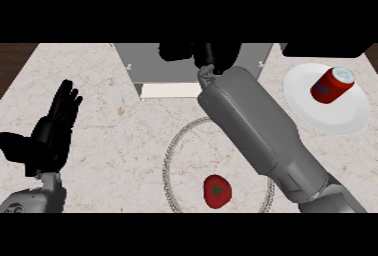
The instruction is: Pick the pear from the placemat and place it in the tiered shelf
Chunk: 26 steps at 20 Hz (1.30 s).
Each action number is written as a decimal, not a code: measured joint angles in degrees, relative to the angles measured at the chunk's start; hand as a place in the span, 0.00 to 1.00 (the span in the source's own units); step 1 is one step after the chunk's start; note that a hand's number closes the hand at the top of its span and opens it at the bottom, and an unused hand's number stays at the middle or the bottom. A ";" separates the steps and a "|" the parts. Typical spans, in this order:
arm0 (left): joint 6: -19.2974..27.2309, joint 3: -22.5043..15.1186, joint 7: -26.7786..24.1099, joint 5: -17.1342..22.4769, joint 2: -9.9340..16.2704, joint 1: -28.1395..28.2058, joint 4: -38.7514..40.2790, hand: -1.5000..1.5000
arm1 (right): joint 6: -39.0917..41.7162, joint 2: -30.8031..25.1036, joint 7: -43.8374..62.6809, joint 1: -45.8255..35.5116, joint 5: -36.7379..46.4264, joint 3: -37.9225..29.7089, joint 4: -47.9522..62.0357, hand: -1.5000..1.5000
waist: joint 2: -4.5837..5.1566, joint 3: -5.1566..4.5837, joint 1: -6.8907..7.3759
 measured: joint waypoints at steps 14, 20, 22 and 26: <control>-0.11 0.03 -0.25 -0.81 -0.53 1.55 -1.37 0.50 | -9.15 0.09 -13.84 -4.18 -13.83 -6.30 10.57 0.00 | -0.33 -0.39 0.01; -0.70 0.67 -0.85 -0.52 -0.63 1.76 -0.47 0.50 | -12.57 0.49 -19.39 -5.40 -17.24 -10.37 11.29 0.00 | 0.36 -0.31 -0.50; -0.72 0.87 -0.92 -0.47 -0.70 2.70 -1.04 0.50 | -12.87 0.01 -17.93 -5.56 -16.59 -10.98 9.57 0.00 | 0.28 -0.28 -0.94; -0.80 1.62 -0.80 -0.41 -0.37 3.18 -1.13 0.50 | -12.87 -2.07 -12.98 -4.38 -13.87 -11.68 4.45 0.00 | 0.05 -0.25 -1.93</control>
